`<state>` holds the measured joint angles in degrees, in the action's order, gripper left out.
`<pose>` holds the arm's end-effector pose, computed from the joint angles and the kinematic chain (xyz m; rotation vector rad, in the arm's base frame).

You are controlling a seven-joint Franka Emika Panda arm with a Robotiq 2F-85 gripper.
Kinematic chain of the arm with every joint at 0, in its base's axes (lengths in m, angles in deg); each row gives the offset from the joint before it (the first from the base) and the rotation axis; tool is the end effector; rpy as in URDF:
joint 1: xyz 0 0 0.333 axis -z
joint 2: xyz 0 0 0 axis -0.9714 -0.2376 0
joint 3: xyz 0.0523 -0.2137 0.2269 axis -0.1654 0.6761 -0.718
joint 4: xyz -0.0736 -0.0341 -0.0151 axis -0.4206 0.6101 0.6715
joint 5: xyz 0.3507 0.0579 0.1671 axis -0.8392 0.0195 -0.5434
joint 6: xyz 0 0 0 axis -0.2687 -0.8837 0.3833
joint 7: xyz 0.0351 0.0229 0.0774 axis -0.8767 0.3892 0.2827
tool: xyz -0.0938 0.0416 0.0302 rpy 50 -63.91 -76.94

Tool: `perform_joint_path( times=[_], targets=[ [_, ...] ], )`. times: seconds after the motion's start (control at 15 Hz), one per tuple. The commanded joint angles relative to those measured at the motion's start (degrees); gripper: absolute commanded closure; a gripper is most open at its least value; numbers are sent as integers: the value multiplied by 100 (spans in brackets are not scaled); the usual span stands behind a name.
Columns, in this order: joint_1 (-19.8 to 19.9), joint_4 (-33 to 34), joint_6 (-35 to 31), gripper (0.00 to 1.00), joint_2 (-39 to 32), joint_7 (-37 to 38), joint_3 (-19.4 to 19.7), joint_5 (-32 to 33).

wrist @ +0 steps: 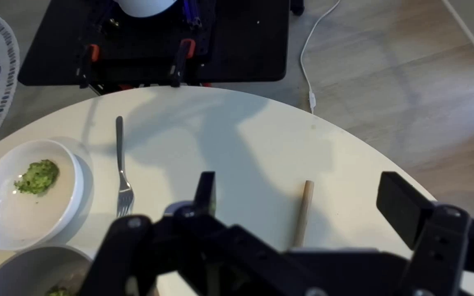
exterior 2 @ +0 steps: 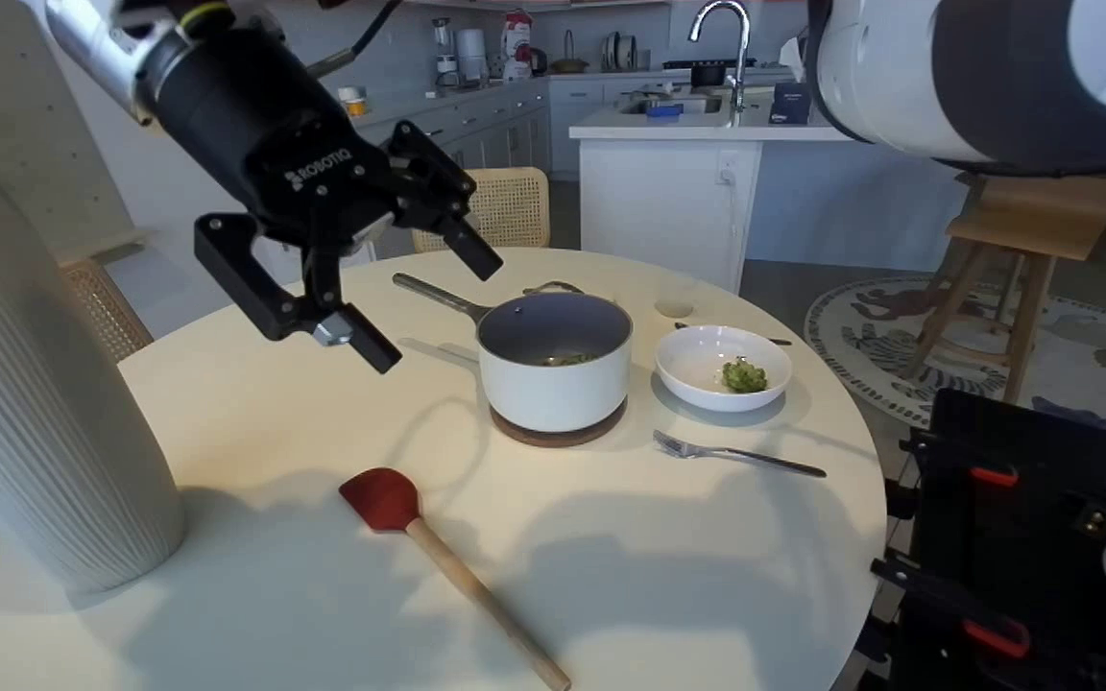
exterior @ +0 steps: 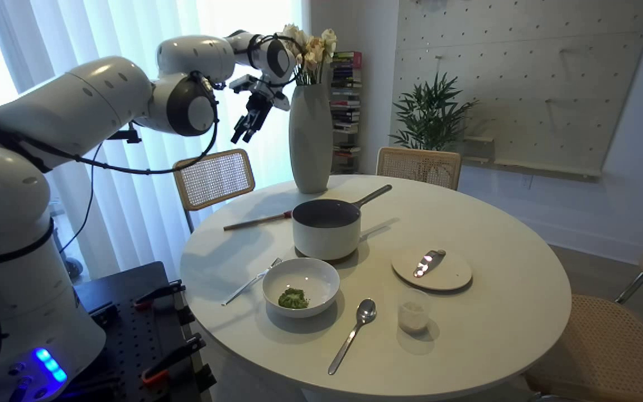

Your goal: Use the spatula to mix the contents of the pot then put it back on the table

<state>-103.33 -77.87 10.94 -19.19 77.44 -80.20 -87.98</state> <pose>0.5923 0.3515 0.3889 2.7619 0.0421 -1.0330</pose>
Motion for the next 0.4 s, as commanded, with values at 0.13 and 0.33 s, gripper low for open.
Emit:
perform_joint_path(
  times=[0.13,0.33],
  targets=[
    [38,-176,74,0,224,-52,10,-28],
    [29,-195,62,0,163,-51,11,-28]
  ],
)
